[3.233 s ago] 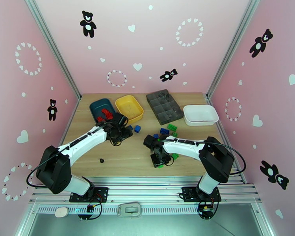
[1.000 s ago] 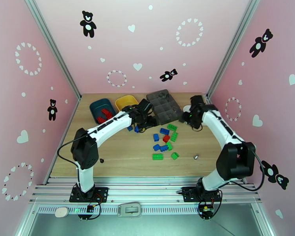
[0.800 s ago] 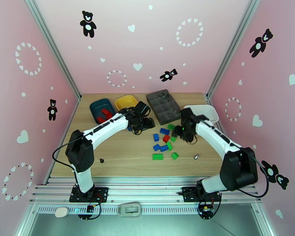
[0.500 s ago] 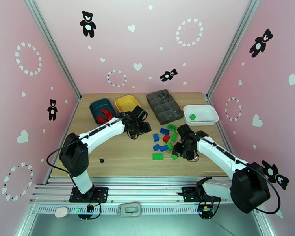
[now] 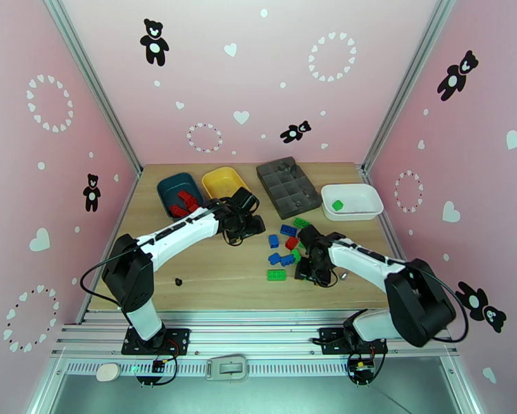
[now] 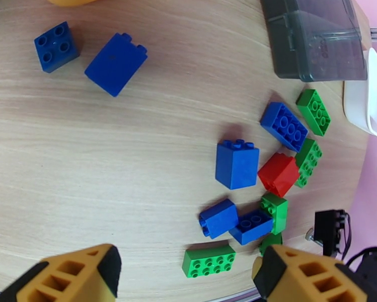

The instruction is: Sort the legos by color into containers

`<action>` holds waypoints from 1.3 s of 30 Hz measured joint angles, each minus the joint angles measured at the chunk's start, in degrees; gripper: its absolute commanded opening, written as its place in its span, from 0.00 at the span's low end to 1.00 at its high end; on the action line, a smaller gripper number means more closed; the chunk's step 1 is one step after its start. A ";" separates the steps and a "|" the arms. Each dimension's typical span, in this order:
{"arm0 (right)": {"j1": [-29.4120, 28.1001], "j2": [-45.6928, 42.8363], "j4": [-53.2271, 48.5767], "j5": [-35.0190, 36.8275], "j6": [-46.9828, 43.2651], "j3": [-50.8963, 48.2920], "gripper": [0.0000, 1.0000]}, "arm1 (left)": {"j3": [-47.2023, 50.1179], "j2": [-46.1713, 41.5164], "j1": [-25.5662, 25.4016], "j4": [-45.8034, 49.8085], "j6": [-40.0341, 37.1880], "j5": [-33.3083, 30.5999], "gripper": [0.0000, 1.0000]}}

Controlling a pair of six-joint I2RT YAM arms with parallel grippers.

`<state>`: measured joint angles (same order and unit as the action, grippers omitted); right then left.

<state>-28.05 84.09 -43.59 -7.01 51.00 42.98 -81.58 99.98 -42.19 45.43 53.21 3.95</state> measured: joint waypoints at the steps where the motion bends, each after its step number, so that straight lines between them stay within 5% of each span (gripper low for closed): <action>1: 0.00 0.90 0.17 0.11 -0.07 0.57 0.57 | 0.31 -0.28 0.00 0.04 0.00 0.00 0.79; 15: -0.02 7.45 0.52 2.93 -1.29 6.40 0.42 | 1.29 -1.53 0.00 -0.02 -0.20 0.04 0.79; 19: -0.02 7.32 -0.33 3.85 -1.70 6.62 0.30 | 1.29 -1.51 0.00 -0.02 -0.42 0.07 0.79; 25: 0.94 2.32 -4.37 6.03 -2.21 7.17 0.28 | -1.42 0.94 0.02 -0.28 -1.18 2.32 0.80; 32: 13.31 -4.22 -7.19 6.62 -5.29 11.39 0.27 | -16.04 13.09 -0.44 -0.85 -3.93 10.32 0.80; 39: 24.35 0.74 -6.01 6.45 -7.85 23.10 0.26 | -44.13 31.23 -2.91 0.37 -4.87 20.46 0.80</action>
<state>-3.70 84.84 -49.60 -0.56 43.16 66.08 -125.71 131.22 -45.10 45.80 48.34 24.40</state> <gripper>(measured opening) 0.329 0.797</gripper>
